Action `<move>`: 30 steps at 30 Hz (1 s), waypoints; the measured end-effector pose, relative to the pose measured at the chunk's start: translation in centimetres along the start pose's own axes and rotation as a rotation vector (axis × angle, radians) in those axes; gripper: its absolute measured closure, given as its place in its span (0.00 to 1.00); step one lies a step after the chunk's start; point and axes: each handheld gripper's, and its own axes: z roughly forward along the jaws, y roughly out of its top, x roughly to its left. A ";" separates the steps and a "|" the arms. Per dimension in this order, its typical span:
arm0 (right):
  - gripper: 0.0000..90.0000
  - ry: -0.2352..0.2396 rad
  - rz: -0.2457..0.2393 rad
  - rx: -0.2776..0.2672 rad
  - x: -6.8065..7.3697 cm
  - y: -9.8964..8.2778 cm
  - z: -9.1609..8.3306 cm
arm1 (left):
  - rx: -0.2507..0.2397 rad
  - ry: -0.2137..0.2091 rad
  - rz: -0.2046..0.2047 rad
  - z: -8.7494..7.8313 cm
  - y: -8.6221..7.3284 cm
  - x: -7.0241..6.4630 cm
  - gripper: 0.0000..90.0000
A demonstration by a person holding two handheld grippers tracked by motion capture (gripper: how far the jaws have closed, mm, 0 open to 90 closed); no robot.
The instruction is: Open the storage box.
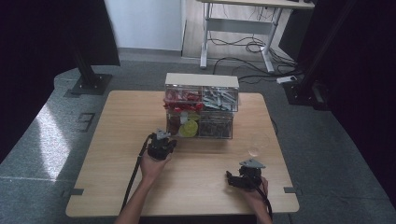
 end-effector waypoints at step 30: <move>0.15 0.000 0.000 0.000 0.0 0.0 0.0 | 0.006 0.007 -0.009 0.2 0.5 0.8 1.00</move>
